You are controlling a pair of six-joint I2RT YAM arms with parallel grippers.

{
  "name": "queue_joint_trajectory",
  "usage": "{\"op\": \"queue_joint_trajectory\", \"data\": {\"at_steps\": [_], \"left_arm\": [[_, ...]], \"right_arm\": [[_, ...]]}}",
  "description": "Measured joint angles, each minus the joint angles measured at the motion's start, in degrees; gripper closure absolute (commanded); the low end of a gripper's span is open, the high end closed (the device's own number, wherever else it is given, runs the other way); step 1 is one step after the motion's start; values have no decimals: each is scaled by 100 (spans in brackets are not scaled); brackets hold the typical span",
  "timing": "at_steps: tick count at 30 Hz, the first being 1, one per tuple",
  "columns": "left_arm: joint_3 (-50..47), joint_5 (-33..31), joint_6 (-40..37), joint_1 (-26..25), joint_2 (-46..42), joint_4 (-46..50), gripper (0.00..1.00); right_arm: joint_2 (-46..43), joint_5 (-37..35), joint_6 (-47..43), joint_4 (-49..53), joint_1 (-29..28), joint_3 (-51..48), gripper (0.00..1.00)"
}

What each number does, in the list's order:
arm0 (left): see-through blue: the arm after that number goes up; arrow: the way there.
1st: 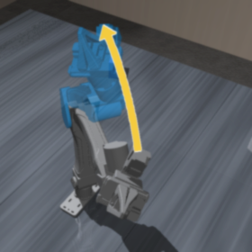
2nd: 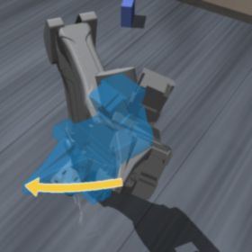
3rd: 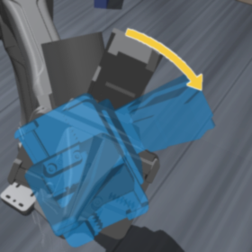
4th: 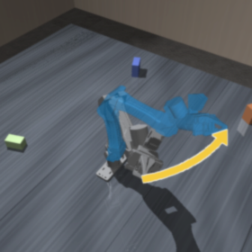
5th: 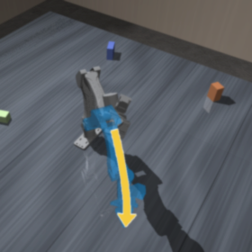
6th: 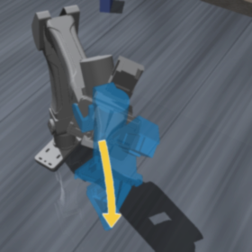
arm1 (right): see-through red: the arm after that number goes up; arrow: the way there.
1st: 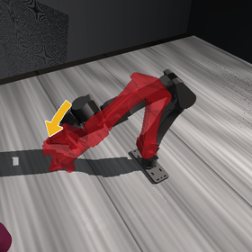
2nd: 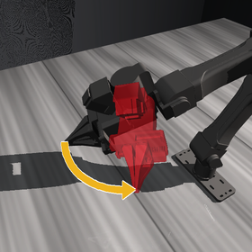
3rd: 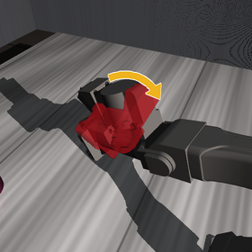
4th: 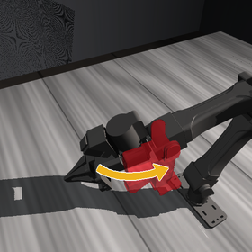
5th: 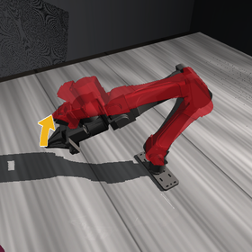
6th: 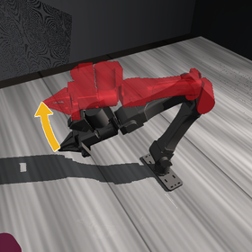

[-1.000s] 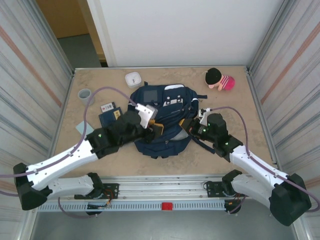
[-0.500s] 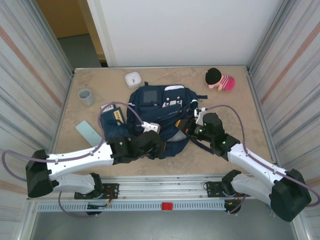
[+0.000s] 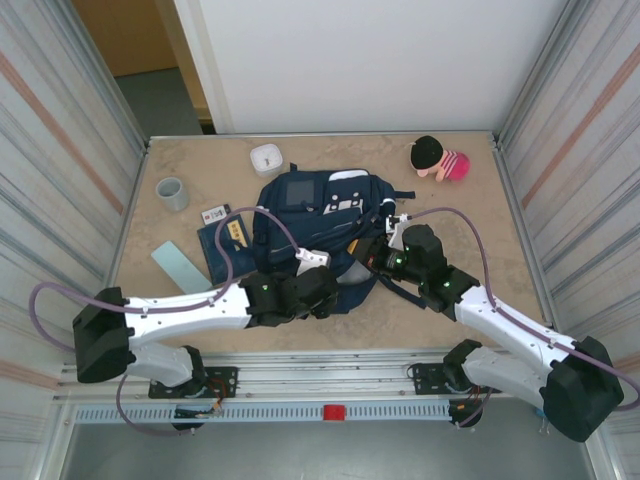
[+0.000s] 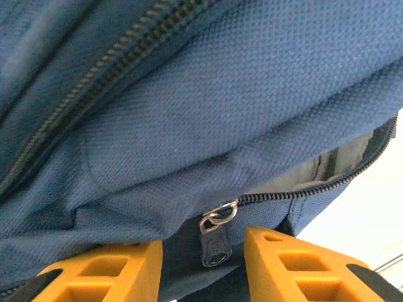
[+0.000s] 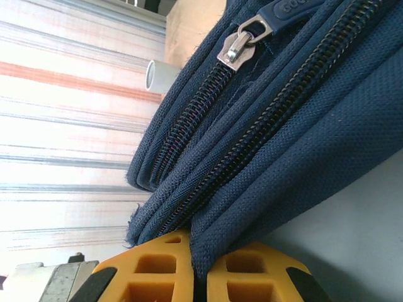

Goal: Pack the student bag

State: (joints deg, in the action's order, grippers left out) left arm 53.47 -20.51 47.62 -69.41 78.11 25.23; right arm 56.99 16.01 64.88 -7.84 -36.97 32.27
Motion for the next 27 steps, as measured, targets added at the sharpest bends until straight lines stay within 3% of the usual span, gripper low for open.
{"op": "queue_joint_trajectory", "data": {"at_steps": [4,10,14,23,27], "left_arm": [[20,-116,109,0,66,7,73],[74,-229,243,0,66,-13,100],[85,9,214,57,61,-81,100],[-188,1937,11,894,-365,-444,100],[-186,2461,-328,1097,-452,-345,100]], "right_arm": [[-2,-22,-2,66,-37,24,91],[-26,-103,-105,153,-57,74,91],[-46,-101,-203,282,-44,74,91],[-4,358,-675,514,232,101,93],[118,710,-844,654,496,184,93]]}}
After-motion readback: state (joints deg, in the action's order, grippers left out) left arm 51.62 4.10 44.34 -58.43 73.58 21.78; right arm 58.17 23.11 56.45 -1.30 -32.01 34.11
